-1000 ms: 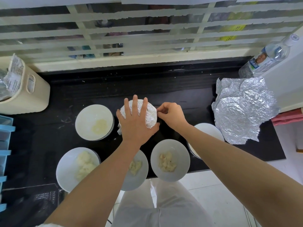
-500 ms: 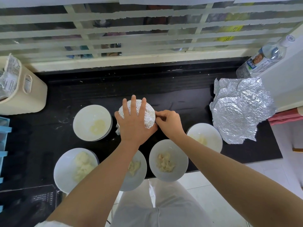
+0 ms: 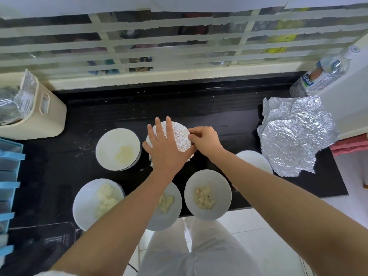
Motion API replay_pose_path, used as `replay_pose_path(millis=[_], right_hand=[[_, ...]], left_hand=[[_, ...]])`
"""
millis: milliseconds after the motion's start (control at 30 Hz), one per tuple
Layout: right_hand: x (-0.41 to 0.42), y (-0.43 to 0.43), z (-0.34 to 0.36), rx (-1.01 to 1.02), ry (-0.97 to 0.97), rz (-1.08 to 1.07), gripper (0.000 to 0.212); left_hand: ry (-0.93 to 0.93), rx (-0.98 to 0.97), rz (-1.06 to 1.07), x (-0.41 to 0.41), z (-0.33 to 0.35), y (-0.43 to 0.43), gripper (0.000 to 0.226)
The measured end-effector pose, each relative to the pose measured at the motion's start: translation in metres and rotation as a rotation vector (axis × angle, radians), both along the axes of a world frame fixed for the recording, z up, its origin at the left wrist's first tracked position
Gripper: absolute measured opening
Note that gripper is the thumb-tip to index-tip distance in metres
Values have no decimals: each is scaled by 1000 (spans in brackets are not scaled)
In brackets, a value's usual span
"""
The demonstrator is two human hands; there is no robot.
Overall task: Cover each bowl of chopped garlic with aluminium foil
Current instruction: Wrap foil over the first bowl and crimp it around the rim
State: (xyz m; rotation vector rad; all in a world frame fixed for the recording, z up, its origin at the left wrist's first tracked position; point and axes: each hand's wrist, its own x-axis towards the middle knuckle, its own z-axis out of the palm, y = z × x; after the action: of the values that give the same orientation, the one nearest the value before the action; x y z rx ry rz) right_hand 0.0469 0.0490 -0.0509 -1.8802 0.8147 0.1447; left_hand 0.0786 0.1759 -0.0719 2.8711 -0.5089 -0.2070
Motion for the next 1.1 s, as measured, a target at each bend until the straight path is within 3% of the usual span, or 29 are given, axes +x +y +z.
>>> replay_pose_path(millis=[167, 267, 400, 533, 633, 1100], right_hand=[[6, -8, 2, 77, 3, 14, 23], [5, -9, 0, 67, 1, 5, 15], [1, -12, -2, 98, -14, -3, 9], [-12, -18, -2, 193, -37, 16, 29], [-17, -19, -3, 211, -71, 68, 28], [-10, -18, -10, -142, -29, 158, 8]], left_hand=[[-39, 29, 51, -13, 6, 4, 119], [-108, 43, -88, -2, 7, 7, 105], [-64, 81, -215, 9, 0, 9, 97], [-127, 74, -180, 3, -6, 8, 89], [-134, 68, -180, 3, -4, 7, 88], [-135, 87, -191, 3, -4, 9, 89]])
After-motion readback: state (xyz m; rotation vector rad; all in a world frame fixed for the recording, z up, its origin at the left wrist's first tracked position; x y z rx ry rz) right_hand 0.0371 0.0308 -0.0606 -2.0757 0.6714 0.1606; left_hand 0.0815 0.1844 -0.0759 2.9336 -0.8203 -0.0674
